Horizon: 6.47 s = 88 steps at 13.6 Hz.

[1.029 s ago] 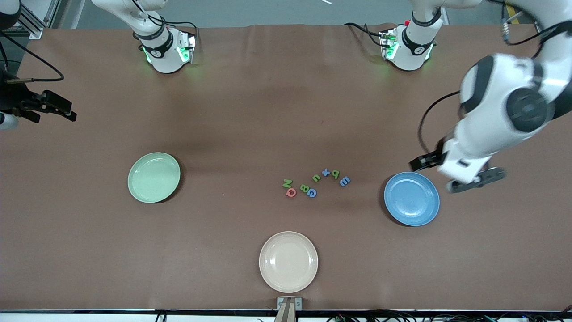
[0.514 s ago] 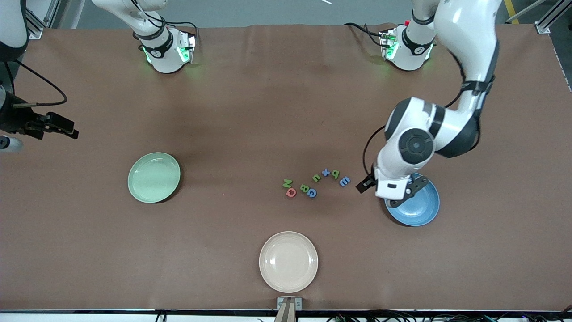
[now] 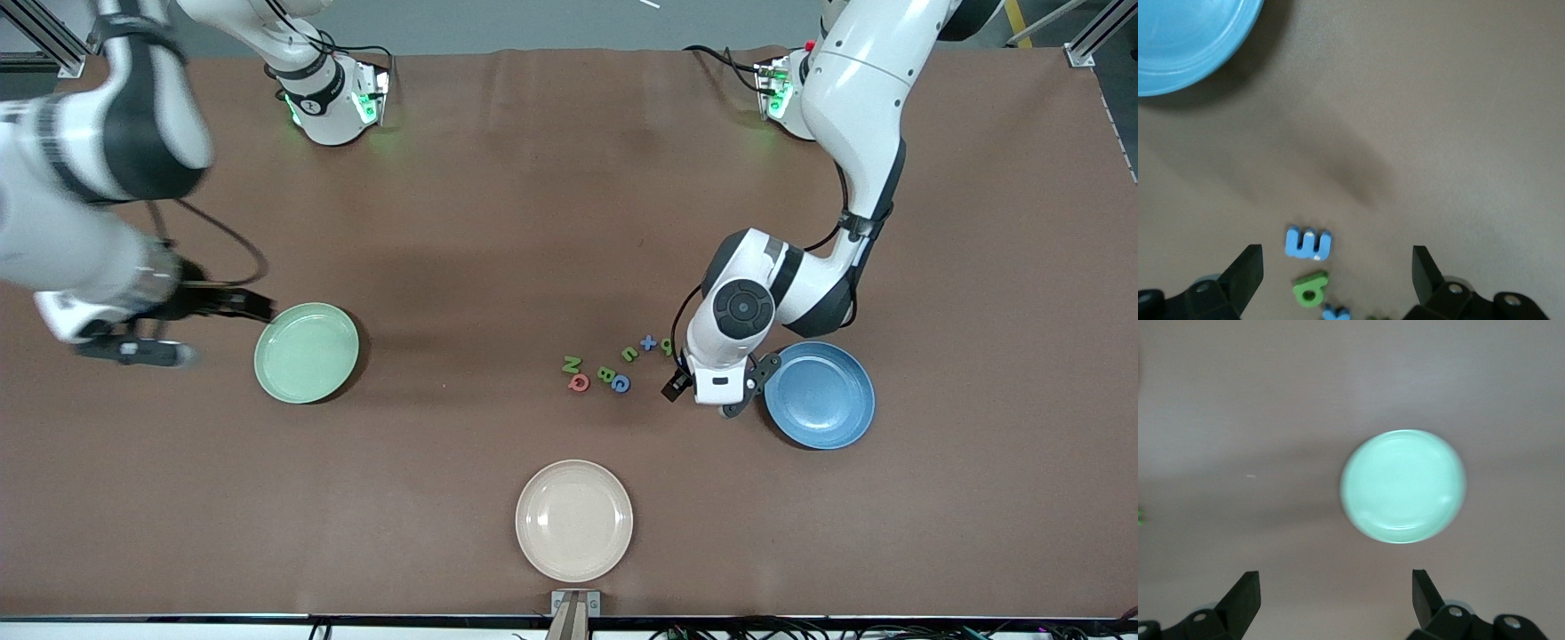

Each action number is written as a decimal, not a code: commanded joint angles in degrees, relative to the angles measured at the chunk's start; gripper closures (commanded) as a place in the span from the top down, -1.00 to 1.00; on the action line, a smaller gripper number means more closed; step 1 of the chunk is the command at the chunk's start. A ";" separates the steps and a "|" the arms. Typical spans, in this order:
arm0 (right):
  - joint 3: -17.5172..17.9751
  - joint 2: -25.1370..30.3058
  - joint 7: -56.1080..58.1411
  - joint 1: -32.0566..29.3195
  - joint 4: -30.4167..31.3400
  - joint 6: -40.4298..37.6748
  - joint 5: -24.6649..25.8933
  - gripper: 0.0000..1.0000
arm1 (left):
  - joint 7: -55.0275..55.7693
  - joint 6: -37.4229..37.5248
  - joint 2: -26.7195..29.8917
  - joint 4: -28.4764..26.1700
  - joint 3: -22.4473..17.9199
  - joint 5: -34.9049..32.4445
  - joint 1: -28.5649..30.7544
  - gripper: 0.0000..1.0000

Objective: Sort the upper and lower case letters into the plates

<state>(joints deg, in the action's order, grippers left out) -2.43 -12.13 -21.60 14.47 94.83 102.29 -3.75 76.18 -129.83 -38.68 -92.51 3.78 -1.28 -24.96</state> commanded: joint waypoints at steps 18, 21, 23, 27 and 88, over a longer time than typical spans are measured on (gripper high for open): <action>-1.17 -40.16 -41.76 30.88 -18.10 33.84 8.50 0.80 | 4.42 -8.32 -0.95 -9.35 -0.17 -1.27 -1.23 0.37; -1.09 -41.31 -43.96 31.05 -18.80 35.17 8.41 0.79 | 3.81 -8.33 -0.78 -8.75 -0.43 -1.27 -0.62 -0.60; -1.09 -41.66 -43.97 31.32 -18.81 35.17 8.50 0.49 | 0.57 -8.16 0.44 -7.96 -1.14 -1.27 1.04 -0.96; -1.09 -41.58 -43.62 31.06 -18.63 35.00 8.41 -0.75 | -11.01 -7.72 3.96 -6.19 -1.05 -1.27 8.77 -0.99; 4.01 -52.65 -78.42 25.17 -39.02 24.01 -1.70 -0.76 | -21.08 5.97 5.72 -6.46 2.01 -5.14 19.16 0.99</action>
<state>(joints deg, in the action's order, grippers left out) 0.14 -63.59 -98.88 40.46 56.60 126.15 -5.34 52.27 -126.78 -35.50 -98.35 4.52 -6.09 -4.68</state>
